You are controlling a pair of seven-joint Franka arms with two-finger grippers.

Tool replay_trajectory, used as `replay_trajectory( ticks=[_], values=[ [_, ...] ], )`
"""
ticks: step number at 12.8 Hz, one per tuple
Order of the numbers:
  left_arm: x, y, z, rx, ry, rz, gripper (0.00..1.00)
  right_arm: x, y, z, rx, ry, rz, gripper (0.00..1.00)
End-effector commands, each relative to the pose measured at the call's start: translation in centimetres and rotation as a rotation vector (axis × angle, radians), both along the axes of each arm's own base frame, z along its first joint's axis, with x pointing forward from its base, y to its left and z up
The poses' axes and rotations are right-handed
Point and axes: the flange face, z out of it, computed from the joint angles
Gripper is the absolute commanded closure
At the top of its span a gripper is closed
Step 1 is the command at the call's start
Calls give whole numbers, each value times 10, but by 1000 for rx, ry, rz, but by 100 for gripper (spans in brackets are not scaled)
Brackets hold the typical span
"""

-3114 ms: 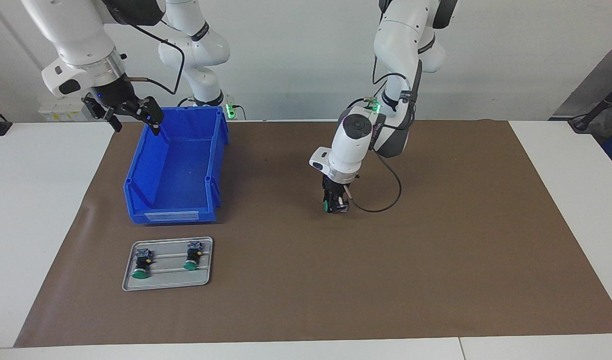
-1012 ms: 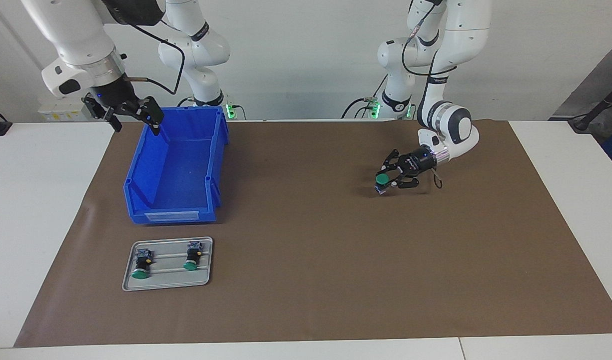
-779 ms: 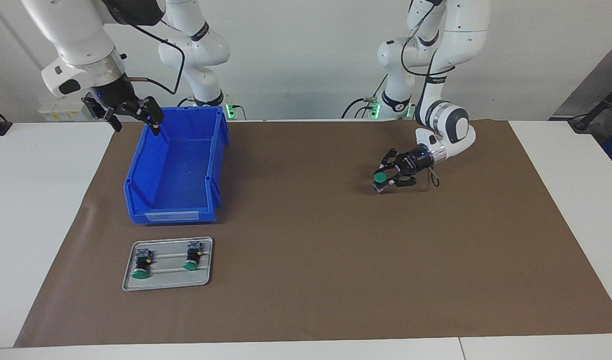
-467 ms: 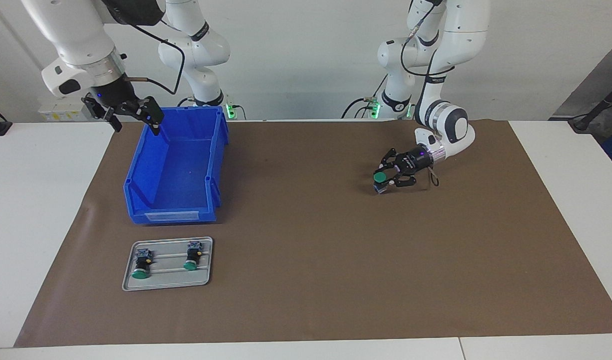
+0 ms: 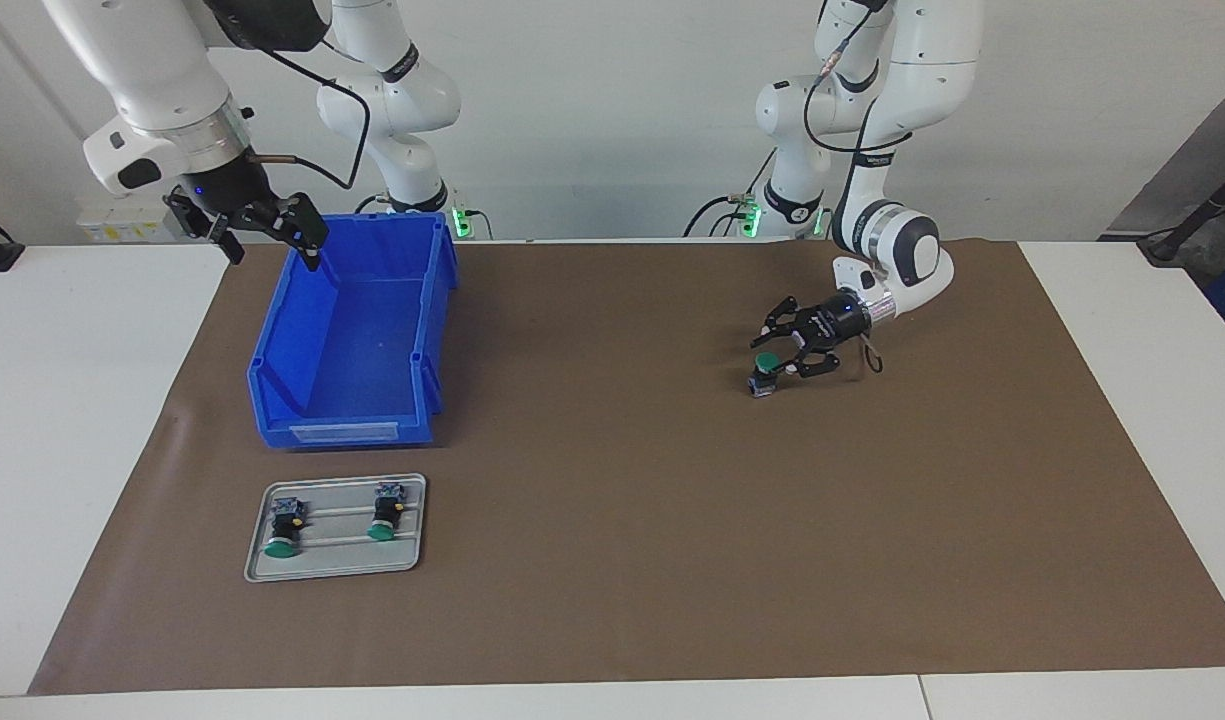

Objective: Place and press button with both arms

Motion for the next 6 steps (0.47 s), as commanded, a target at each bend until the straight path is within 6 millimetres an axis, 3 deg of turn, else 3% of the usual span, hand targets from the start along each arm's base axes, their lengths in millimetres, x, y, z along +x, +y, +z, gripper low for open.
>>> replay_trajectory(
  ticks=[1,5,6],
  values=[
    [14,22,12,19,24,-17,43,-7,0,2,19,5,20,0],
    [35,48,34,32,73,-13,44,-7,0,2,19,5,20,0],
    [40,53,45,64,118,-43,51,-7,0,2,19,5,20,0]
  ],
)
